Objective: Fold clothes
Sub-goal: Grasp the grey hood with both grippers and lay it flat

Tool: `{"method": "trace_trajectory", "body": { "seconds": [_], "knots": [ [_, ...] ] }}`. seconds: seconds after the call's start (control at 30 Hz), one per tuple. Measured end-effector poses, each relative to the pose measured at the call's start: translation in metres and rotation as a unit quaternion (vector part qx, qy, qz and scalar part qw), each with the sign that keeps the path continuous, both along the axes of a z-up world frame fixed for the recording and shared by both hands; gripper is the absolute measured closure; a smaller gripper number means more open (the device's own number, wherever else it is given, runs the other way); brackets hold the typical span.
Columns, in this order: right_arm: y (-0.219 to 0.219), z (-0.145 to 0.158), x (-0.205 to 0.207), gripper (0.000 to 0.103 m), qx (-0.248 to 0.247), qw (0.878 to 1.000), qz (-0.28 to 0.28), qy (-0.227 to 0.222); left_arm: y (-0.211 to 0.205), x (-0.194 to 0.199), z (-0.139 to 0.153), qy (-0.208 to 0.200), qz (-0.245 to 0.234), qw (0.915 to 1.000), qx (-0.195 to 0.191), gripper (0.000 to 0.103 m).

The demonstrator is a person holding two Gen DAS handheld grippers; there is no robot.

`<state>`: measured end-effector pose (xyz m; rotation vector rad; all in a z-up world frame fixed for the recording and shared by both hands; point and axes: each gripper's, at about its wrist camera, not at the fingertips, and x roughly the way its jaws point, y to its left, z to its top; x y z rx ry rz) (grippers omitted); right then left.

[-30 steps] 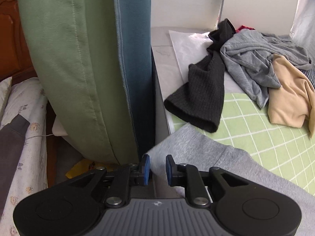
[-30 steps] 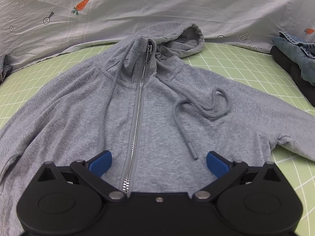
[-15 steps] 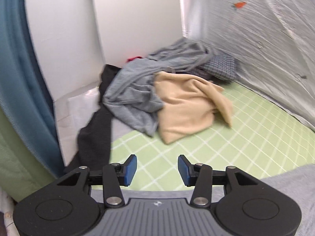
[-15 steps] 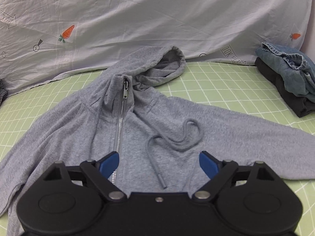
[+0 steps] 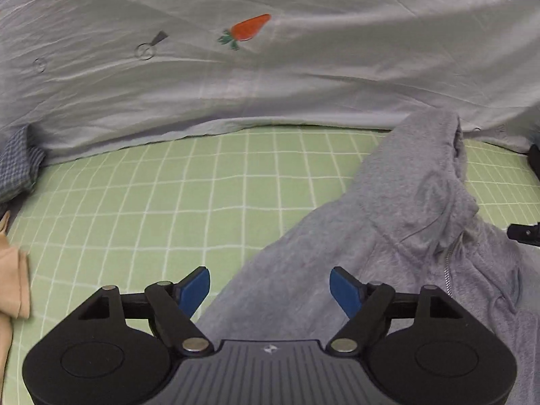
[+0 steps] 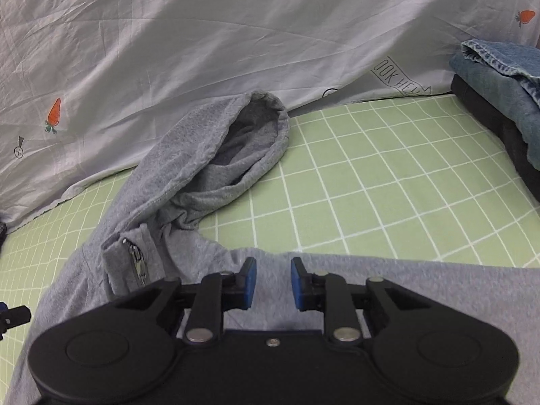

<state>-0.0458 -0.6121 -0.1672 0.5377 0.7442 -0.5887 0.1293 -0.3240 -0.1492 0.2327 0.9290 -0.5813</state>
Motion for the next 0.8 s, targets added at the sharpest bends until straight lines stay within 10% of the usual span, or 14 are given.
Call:
{"method": "trace_trajectory", "body": {
  "seconds": [0.33,0.4,0.5,0.8],
  "knots": [
    [-0.057,-0.030,0.090,0.076,0.055,0.998,-0.005,-0.028,-0.122,0.055,-0.029,0.030,-0.166,0.9831,-0.071,0.025],
    [-0.053,-0.031,0.103,0.078,0.016,1.000,0.013,0.003,-0.126,0.056,-0.035,0.041,-0.167,0.9821,-0.078,0.039],
    [-0.045,-0.028,0.111,0.097,-0.037,0.998,0.044,0.024,-0.129,0.053,-0.041,0.059,-0.165,0.9796,-0.099,0.092],
    [-0.028,0.049,0.115,0.098,-0.279,0.959,0.056,-0.009,-0.093,0.058,-0.007,-0.007,-0.114,0.9832,-0.142,0.101]
  ]
}}
